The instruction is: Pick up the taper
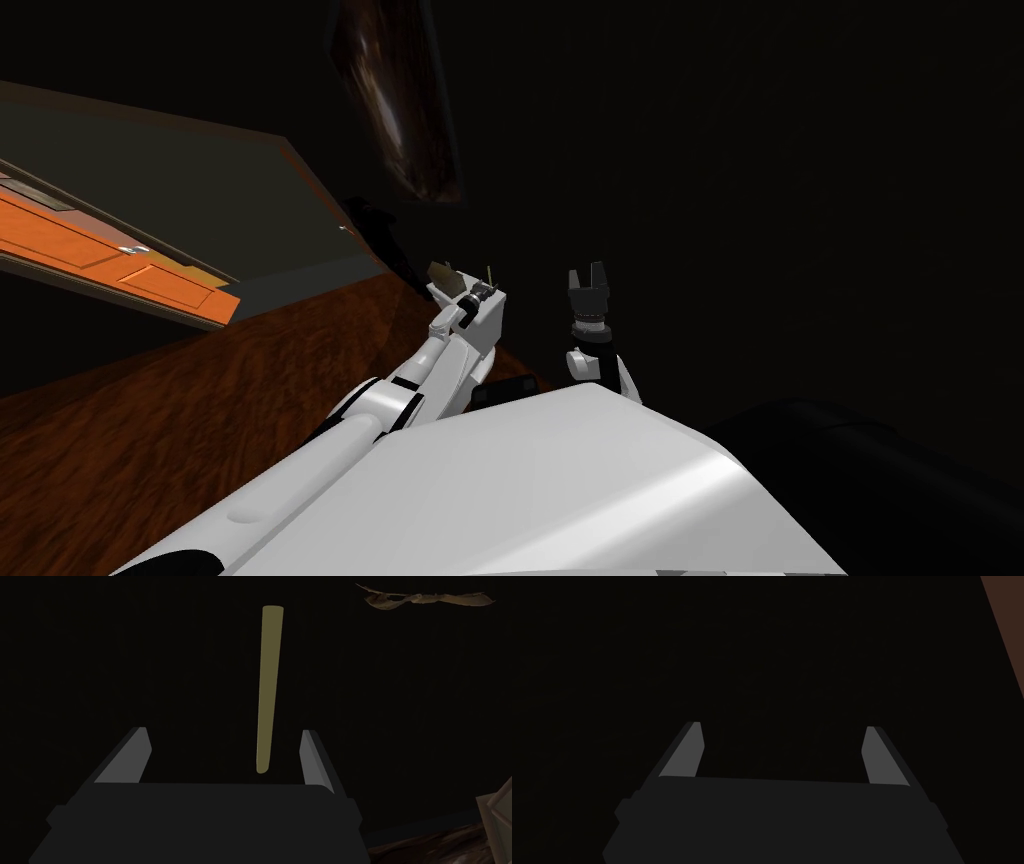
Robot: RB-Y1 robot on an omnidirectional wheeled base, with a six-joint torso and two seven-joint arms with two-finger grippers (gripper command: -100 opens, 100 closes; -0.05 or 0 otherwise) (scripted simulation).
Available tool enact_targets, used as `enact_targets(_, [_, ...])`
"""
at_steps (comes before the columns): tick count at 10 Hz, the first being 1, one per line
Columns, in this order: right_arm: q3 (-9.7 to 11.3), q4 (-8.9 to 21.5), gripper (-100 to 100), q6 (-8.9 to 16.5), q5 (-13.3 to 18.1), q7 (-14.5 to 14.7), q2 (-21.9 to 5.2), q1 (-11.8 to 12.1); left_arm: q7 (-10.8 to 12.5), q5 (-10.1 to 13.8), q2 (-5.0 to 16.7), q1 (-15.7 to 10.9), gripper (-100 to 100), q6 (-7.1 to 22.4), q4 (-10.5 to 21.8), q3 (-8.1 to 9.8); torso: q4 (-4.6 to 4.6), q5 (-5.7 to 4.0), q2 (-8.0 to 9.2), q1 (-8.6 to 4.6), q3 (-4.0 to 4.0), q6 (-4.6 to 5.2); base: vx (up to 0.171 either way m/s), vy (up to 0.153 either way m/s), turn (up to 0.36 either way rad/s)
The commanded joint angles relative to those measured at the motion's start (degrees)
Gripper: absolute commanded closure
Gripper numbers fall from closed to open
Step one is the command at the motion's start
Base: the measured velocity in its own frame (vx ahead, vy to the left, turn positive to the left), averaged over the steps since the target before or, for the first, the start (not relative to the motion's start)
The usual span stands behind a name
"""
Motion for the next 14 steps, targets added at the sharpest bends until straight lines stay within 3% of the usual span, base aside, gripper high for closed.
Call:
enact_targets(1, [0.0,0.0,0,0.0,0.0,0.0,0.0,0.0,0.0,-0.1,-0.3,-0.1,-100,-0.5,0.0,-0.45,0.0,0.0,0.0,0.0,0.0,0.0,-0.012,0.013,-0.04])
enact_targets(10, [0.0,0.0,0,0.0,0.0,0.0,0.0,0.0,0.0,-0.1,-0.3,-0.1,-100,-0.5,0.0,-0.45,0.0,0.01,0.03,0.03,0.01,0.01,-0.002,0.002,-0.007])
enact_targets(14, [0.0,0.0,0,0.0,0.0,0.0,0.0,0.0,0.7,2.7,0.5,1.4,-100,-3.0,-0.1,0.13,-0.02,-0.02,-0.08,-0.07,-0.05,-0.01,0.023,-0.03,0.155])
